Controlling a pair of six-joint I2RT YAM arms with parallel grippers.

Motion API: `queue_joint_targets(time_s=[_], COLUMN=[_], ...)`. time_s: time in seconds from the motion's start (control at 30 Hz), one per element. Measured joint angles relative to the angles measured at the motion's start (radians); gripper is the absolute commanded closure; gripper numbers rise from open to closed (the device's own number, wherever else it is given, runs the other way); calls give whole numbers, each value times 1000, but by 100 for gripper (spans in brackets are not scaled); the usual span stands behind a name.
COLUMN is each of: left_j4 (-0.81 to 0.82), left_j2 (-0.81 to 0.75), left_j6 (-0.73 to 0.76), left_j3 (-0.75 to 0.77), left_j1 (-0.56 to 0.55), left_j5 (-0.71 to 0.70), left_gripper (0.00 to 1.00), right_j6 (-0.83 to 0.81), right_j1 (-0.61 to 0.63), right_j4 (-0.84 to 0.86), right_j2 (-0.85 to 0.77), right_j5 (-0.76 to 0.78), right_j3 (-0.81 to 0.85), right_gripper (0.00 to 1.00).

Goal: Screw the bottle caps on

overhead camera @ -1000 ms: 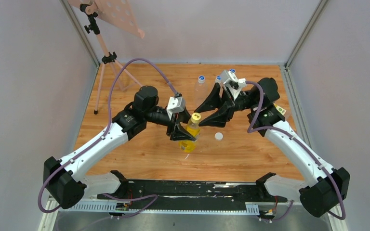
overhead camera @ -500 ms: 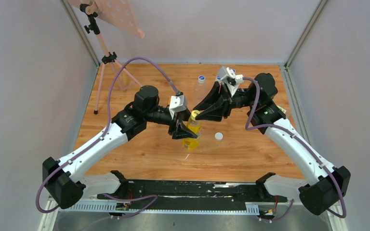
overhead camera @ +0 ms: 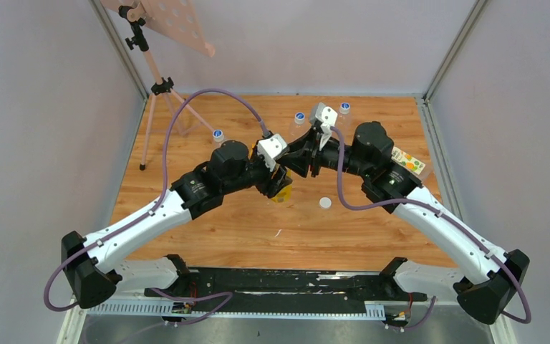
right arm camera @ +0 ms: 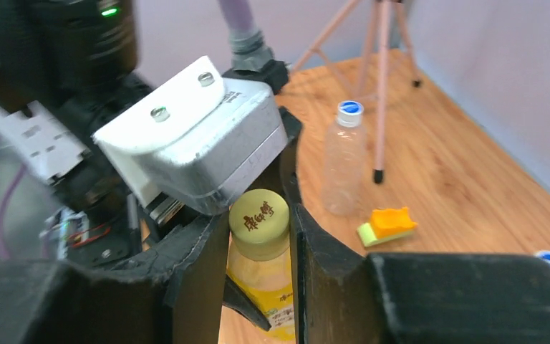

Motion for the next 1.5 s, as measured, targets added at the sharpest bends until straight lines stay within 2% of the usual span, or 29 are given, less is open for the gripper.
queue_joint_targets(time_s=[0.17,0.3,0.53,0.7,0.73,0.77,0.8,0.87,0.93,1.03,1.2,1.33,1.5], left_j4=[-32,-35,8,80,90,97,100,113,134,161,207,306,468], left_j2=[5,6,1,-16,-15,-14,-12,-5,-5,-11,-53,-106,-147], left_j6=[-24,-41,-66,-77,-78,-78,-78,-78,-79,-88,-141,-198,-259], left_j3=[-4,-20,-71,-75,-75,-75,-75,-76,-91,-126,-190,-224,-268], left_j1=[-49,-85,-121,-140,-148,-156,-159,-163,-163,-156,-89,-24,-10], left_j5=[-276,-423,-536,-581,-583,-585,-586,-592,-599,-600,-536,-455,-367], left_gripper=[86,86,87,87,87,87,87,87,86,84,78,72,69], right_j6=[-2,79,262,354,365,373,380,390,389,381,348,342,375], right_j1=[100,153,155,142,142,142,142,142,140,132,114,111,111], right_j4=[38,88,72,-12,-17,-17,-14,-5,38,124,279,320,362], right_j2=[-13,-13,-12,-1,-1,-2,-3,-11,-38,-126,-251,-251,-219], right_j5=[316,555,915,1042,1049,1050,1045,1022,973,893,769,657,532], right_j3=[-55,-101,-205,-229,-229,-229,-229,-229,-244,-302,-411,-443,-505], right_gripper=[100,100,100,100,99,93,83,58,39,21,14,13,12])
